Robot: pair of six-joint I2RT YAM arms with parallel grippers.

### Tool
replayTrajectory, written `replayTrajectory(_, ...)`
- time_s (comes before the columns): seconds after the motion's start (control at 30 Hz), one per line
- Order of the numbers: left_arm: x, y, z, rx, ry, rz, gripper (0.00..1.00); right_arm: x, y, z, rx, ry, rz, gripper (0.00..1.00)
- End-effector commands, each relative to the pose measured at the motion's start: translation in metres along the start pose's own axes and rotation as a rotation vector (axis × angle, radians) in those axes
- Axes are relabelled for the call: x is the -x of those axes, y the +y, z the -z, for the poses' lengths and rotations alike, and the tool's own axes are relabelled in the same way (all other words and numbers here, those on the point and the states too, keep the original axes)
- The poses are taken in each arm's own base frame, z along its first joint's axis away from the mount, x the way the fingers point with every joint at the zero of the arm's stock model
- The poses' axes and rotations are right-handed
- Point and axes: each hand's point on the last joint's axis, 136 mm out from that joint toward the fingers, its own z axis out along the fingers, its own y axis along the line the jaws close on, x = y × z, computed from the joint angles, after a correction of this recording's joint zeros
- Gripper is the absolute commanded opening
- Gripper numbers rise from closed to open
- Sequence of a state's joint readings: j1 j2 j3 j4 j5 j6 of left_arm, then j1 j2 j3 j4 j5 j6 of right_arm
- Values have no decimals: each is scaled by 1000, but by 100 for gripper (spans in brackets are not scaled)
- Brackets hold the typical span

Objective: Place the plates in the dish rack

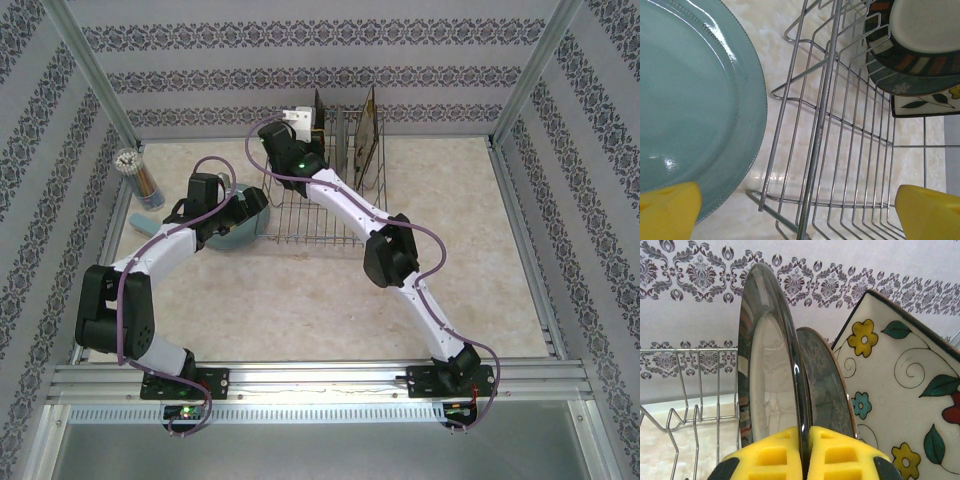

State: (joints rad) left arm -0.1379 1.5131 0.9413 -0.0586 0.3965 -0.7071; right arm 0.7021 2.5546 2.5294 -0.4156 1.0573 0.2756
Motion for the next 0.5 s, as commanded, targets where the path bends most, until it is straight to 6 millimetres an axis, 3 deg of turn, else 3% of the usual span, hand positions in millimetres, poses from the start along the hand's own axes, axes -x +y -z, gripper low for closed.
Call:
replayTrajectory(0.0,7,-12,0,-37,-14,-32,100,32,-8,4,-17,-62,-141,0)
replayTrajectory(0.47,5,-10,-1,-40,-12,-22,100,15,5,16,-14,-54,-141,6)
